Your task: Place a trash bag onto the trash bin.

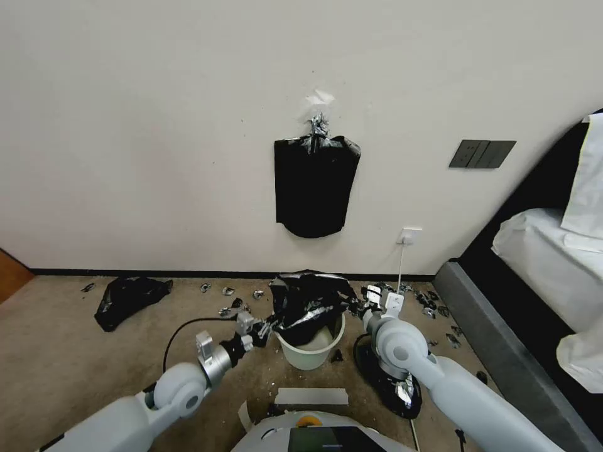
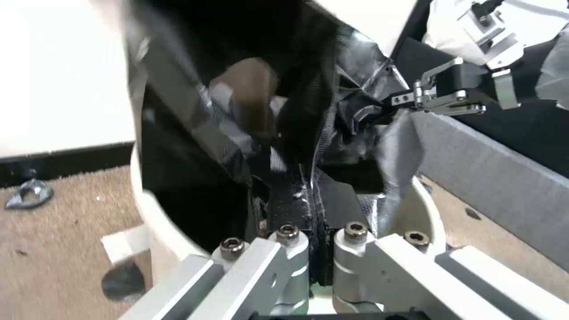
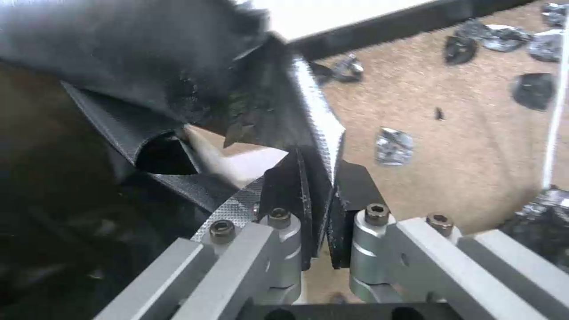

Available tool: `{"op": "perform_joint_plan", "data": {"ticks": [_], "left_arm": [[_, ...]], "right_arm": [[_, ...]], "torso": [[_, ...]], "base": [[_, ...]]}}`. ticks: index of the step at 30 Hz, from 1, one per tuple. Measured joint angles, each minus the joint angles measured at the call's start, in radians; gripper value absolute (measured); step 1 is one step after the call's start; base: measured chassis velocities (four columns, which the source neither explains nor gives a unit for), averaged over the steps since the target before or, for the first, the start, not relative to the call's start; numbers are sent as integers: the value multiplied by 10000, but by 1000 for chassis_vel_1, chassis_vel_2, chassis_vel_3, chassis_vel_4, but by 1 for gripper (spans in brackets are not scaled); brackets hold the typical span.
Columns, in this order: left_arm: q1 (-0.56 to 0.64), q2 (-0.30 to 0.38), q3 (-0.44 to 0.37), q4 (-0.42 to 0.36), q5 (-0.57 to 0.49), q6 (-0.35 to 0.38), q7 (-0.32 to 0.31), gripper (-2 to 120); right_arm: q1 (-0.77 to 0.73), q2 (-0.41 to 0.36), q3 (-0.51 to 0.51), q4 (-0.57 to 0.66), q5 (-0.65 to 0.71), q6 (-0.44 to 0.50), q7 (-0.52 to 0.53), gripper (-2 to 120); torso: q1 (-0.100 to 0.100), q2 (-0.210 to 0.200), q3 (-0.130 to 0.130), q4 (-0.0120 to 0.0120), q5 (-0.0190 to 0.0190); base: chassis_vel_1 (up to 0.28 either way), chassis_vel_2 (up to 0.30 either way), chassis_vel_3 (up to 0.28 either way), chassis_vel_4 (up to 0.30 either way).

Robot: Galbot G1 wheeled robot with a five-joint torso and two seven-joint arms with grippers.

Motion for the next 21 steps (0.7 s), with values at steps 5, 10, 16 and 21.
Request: {"op": "perform_joint_plan", "data": {"ticks": [5,10,16,21], "left_arm": [[551,-72,-379,70,305,-98,211,0],[697,-24,-473,192,524,-235,370,0],[690,65,-504,281,692,-273,537,0],[768,182,-583,763,1094,-478,889,0]], "right_arm": [[-258,-361,-155,-3,-230,58,-126,7],[-419,-550,-383,280,-396,60,-128,7],[-682,-820,-693,668,-641,45,-125,7],[-1107,-1103,-984,706,-1058,52,-142,7]], "torso": [[0,0,0,-1,0],[0,0,0,1,0],[0,0,0,0,0],[0,0,0,0,0]], "base": [[0,0,0,0],[0,0,0,0],[0,0,0,0],[0,0,0,0]]}}
